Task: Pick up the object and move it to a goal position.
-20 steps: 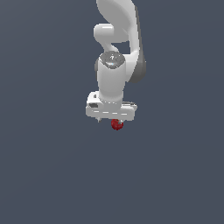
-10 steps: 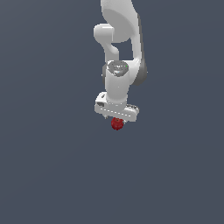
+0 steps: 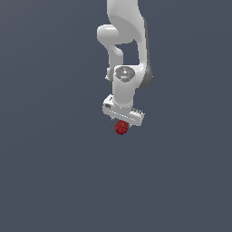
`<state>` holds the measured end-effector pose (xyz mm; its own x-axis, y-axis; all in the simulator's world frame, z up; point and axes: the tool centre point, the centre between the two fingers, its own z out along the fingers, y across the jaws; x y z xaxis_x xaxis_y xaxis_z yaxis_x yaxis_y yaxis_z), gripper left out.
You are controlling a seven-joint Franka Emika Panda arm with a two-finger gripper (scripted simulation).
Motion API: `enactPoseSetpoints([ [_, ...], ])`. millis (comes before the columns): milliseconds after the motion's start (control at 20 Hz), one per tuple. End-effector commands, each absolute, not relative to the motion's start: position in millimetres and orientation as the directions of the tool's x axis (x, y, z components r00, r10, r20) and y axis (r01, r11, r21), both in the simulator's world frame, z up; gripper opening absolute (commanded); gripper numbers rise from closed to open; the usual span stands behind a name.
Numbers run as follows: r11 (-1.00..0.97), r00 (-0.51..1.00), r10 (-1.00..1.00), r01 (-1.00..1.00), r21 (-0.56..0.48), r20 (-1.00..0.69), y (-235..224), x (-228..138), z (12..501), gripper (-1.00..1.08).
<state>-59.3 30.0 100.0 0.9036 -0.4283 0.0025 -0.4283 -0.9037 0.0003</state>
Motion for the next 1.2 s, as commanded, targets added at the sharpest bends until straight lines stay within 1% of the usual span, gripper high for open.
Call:
enactPoseSetpoints([
  [0, -0.896, 0.896, -0.444, -0.444, 0.000, 0.001, 31.2, -62.8, 97.3, 1.00],
  [350, -0.895, 0.895, -0.446, -0.446, 0.000, 0.000, 31.7, -63.6, 93.7, 1.00],
  [850, -0.893, 0.893, -0.450, -0.450, 0.000, 0.000, 31.5, -65.2, 53.0, 1.00],
  [1100, -0.893, 0.893, -0.450, -0.450, 0.000, 0.000, 32.0, -64.5, 46.1, 1.00],
  [1150, -0.893, 0.893, -0.450, -0.450, 0.000, 0.000, 32.0, -64.5, 46.1, -1.00],
])
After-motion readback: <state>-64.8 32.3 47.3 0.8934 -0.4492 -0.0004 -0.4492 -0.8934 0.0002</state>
